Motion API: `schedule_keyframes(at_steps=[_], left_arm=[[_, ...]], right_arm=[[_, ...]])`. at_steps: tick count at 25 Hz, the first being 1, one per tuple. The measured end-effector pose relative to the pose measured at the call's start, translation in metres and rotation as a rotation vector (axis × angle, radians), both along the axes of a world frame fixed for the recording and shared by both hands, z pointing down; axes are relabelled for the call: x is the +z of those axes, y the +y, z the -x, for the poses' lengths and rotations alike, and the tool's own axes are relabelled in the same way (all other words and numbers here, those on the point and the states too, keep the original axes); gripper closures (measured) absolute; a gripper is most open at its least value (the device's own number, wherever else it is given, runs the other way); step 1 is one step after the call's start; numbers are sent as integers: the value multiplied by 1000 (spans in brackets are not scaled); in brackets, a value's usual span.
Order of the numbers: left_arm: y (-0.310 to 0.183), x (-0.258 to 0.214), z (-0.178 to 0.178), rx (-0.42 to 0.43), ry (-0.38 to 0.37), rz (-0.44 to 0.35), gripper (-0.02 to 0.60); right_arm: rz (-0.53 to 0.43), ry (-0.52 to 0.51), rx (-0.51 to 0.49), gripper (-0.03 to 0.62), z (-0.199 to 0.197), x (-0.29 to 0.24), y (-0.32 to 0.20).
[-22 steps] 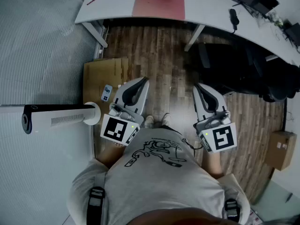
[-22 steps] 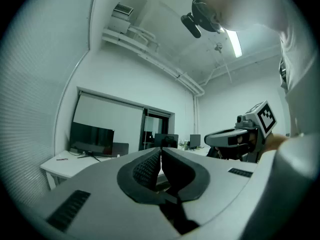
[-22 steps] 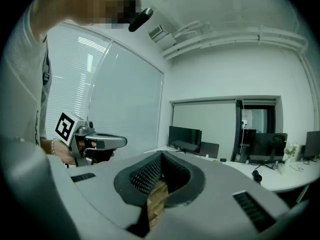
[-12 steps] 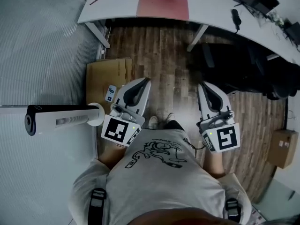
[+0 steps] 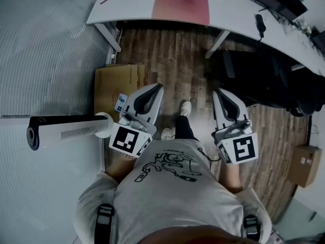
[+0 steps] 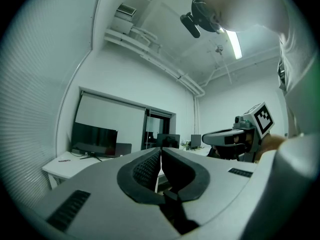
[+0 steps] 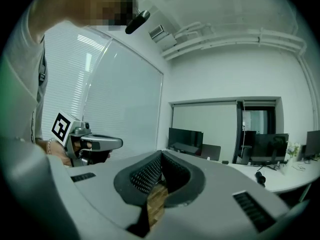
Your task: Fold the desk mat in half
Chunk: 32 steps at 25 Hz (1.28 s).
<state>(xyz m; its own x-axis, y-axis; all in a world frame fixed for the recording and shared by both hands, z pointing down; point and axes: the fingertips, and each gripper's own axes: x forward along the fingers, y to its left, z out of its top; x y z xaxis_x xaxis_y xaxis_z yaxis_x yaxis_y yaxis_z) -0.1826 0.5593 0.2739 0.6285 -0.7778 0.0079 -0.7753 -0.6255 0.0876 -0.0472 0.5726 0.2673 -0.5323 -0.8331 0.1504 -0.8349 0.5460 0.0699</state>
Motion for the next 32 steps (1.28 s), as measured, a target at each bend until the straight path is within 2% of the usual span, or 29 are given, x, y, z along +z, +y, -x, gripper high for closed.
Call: schedule_keyframes(at_steps=[8, 32], left_arm=[[-56, 4, -18, -4, -4, -3, 557], [-256, -9, -124, -39, -26, -4, 557]], right_arm=[[-10, 1, -4, 588, -20, 4, -57], [-12, -1, -63, 588, -121, -6, -257]])
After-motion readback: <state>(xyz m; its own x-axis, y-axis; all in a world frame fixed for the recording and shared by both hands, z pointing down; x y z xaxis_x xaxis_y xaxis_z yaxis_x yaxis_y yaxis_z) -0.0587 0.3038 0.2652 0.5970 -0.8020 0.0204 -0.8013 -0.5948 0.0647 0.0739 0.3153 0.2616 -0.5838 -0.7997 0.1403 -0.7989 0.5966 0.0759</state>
